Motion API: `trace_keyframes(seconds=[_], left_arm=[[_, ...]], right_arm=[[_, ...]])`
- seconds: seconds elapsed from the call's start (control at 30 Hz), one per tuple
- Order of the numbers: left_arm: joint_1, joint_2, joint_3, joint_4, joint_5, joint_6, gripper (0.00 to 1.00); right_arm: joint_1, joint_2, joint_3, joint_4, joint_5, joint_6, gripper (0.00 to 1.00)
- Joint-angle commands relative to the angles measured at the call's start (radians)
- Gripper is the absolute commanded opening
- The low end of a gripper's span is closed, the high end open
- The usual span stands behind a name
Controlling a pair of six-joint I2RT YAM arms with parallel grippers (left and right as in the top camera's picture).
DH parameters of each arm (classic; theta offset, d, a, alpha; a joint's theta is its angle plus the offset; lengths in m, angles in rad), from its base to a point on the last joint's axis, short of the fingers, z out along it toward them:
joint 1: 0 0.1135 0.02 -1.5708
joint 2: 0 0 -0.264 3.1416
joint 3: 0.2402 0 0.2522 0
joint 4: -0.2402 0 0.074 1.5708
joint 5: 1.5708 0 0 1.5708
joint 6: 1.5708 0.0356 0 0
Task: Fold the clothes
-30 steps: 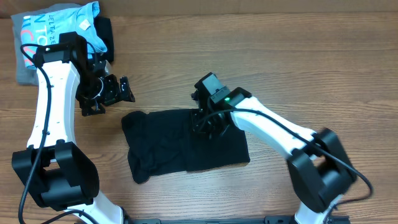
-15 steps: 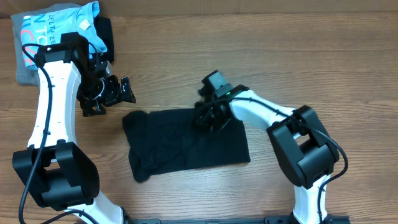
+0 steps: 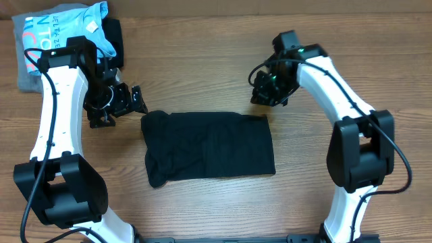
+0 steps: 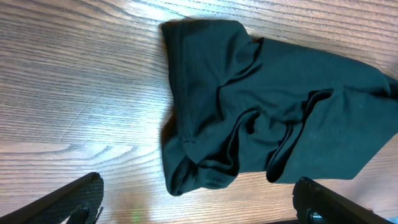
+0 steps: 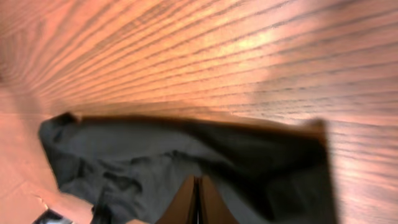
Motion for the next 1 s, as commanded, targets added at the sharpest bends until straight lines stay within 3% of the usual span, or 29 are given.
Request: trace_keyframes(seconds=[0.0, 0.07, 0.17, 0.47, 0.7, 0.97], left_arm=[[-0.009, -0.008, -0.005, 0.001, 0.002, 0.019, 1.0], [-0.008, -0.008, -0.005, 0.002, 0.002, 0.019, 1.0], [-0.009, -0.008, -0.005, 0.008, 0.002, 0.019, 1.0], [-0.009, -0.008, -0.005, 0.002, 0.002, 0.019, 1.0], [-0.009, -0.008, -0.005, -0.001, 0.002, 0.019, 1.0], [-0.009, -0.008, -0.005, -0.008, 0.002, 0.02, 1.0]], right_arm=[[0.003, -0.061, 0.041, -0.2, -0.009, -0.188, 0.04], [0.022, -0.061, 0.021, -0.287, -0.008, -0.253, 0.04], [0.06, -0.061, -0.056, -0.28, 0.016, -0.266, 0.04], [0.082, -0.061, -0.37, -0.01, 0.036, -0.219, 0.04], [-0.04, -0.031, -0.523, 0.166, 0.044, -0.15, 0.04], [-0.235, 0.017, -0.525, 0.175, 0.202, 0.006, 0.04]])
